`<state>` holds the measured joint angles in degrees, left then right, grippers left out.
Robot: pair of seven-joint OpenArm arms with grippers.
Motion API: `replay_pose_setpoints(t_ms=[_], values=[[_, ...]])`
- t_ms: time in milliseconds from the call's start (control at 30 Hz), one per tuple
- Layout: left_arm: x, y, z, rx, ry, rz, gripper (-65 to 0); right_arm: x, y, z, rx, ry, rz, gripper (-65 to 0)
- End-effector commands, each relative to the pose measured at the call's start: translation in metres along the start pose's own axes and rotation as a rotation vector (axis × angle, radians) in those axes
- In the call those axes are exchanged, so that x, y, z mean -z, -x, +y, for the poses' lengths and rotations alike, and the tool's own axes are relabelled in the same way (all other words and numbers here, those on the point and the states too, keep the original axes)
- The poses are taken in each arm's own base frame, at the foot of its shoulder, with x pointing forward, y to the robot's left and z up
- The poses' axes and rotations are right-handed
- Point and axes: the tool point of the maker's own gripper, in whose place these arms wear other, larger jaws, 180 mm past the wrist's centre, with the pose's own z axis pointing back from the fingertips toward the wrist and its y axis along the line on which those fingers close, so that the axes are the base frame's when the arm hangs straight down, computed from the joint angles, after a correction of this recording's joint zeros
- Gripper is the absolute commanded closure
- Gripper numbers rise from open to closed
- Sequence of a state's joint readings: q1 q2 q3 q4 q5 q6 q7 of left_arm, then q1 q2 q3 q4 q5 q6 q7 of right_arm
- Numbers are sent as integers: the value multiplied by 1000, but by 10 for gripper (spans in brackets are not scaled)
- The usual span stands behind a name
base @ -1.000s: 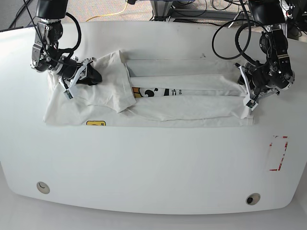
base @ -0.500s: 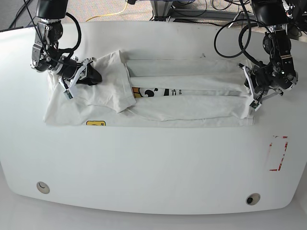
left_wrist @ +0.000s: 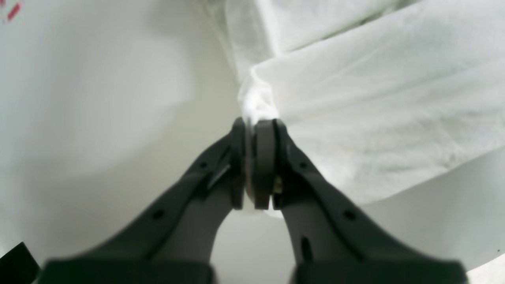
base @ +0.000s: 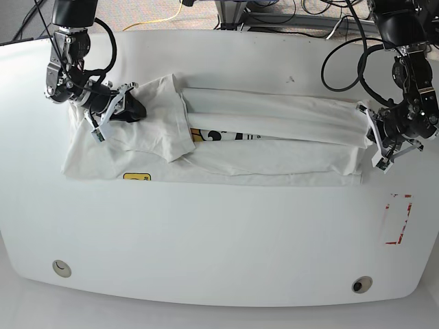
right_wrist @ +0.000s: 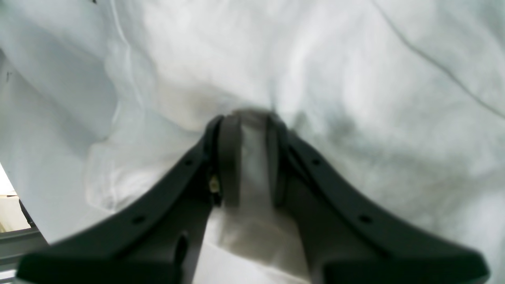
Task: Layout the t-shirt on the table in an organized manner, then fold the t-shirt properly
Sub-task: 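Slide the left gripper outward along the shirt side edge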
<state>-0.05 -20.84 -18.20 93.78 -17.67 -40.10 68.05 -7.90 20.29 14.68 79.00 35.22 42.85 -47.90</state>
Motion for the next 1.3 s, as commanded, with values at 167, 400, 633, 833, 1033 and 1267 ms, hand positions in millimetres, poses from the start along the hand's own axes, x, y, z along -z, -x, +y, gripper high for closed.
replay_pose_setpoints(t_ms=[167, 400, 633, 833, 1033, 1267], values=[[-4, 2, 29, -5, -54, 37, -6, -6, 53, -20, -1, 105, 243, -130], [-9, 5, 39, 6, -71, 49, -89, -6, 53, -20, -1, 105, 243, -130], [-18, 7, 54, 21, -110, 59, -329, -6, 53, -20, -1, 105, 243, -130], [-31, 8, 73, 6, -154, 49, -349, -6, 53, -19, -1, 104, 243, -130], [-55, -14, 87, -14, -209, -48, -350, -6, 53, -19, -1, 104, 243, -130], [-77, -16, 103, -138, -216, -172, -351, -5, 53, -19, 0, 103, 242, -130]])
